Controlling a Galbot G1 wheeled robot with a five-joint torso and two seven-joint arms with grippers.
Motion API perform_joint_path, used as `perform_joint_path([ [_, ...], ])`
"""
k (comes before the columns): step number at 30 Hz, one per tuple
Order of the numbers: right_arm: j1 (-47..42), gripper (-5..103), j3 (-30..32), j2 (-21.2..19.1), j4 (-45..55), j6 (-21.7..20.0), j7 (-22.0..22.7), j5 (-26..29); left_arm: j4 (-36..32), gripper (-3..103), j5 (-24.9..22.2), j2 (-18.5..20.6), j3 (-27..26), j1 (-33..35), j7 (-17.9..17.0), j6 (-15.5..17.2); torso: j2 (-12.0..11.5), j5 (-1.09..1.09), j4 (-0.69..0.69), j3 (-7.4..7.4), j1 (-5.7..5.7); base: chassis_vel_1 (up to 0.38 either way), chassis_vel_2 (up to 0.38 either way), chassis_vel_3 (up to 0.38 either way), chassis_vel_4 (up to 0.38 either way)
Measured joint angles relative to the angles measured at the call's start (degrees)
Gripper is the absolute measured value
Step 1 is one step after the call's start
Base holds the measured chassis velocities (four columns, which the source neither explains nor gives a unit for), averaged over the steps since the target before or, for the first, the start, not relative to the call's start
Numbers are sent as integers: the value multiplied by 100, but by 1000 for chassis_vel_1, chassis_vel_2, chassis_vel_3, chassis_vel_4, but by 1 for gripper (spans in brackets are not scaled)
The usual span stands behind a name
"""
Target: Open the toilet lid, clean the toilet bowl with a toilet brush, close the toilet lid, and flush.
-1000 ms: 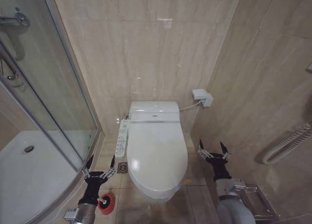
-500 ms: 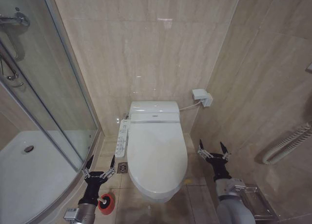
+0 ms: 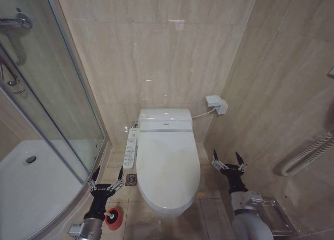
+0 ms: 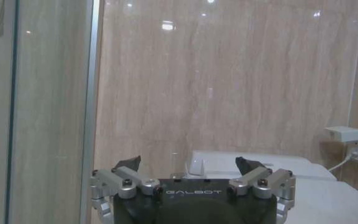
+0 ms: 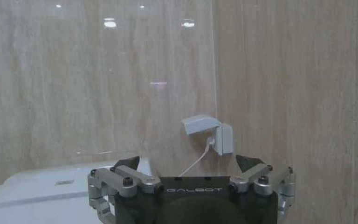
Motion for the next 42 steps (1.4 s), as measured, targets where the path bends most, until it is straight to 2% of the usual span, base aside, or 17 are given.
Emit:
perform_joint_path([
  [42,0,100,0,0,0,1,0,0,0,99,0,0,0,0,0,0,0,0,0,0,0,0,0,0,0],
])
